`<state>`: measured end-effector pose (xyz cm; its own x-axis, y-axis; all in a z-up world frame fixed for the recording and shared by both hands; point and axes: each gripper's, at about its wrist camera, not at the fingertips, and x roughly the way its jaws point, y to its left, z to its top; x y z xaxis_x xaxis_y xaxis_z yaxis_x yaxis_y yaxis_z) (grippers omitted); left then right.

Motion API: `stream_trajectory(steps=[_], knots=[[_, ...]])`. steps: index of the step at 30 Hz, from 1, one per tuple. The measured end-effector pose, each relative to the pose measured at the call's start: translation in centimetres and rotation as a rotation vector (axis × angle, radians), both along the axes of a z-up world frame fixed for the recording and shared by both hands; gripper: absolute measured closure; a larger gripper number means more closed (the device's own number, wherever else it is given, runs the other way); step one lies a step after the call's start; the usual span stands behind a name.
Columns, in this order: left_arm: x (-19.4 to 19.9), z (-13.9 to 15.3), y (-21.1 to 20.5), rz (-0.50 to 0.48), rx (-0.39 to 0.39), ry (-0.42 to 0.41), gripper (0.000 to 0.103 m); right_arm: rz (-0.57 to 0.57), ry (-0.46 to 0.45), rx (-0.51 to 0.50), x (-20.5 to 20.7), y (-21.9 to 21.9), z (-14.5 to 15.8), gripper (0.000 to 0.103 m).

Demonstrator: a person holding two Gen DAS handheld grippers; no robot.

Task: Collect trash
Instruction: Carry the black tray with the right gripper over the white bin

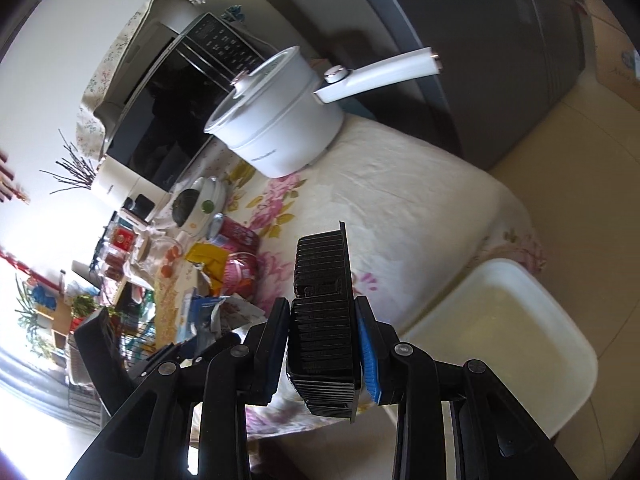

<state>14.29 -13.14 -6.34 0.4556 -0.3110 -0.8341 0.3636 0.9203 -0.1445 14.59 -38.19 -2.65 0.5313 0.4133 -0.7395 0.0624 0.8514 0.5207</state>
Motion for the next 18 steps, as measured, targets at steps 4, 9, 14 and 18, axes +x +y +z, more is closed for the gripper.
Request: stream_trajectory(steps=[4, 9, 14, 18], knots=[[-1.1, -1.0, -2.4, -0.048, 0.025, 0.004, 0.06, -0.015, 0.022, -0.055, -1.1, -1.3, -0.7, 0.07], [-2.7, -2.4, -5.1, -0.125, 0.077, 0.012, 0.059, -0.027, 0.061, -0.139, -2.3, -2.5, -2.3, 0.07], [-4.0, -3.7, -7.4, -0.187, 0.102, 0.022, 0.059, -0.037, 0.101, -0.198, -3.2, -3.7, -3.9, 0.07], [-5.1, -4.9, -9.3, -0.243, 0.127, 0.023, 0.059, -0.049, 0.123, -0.226, -3.9, -4.5, -4.6, 0.07]])
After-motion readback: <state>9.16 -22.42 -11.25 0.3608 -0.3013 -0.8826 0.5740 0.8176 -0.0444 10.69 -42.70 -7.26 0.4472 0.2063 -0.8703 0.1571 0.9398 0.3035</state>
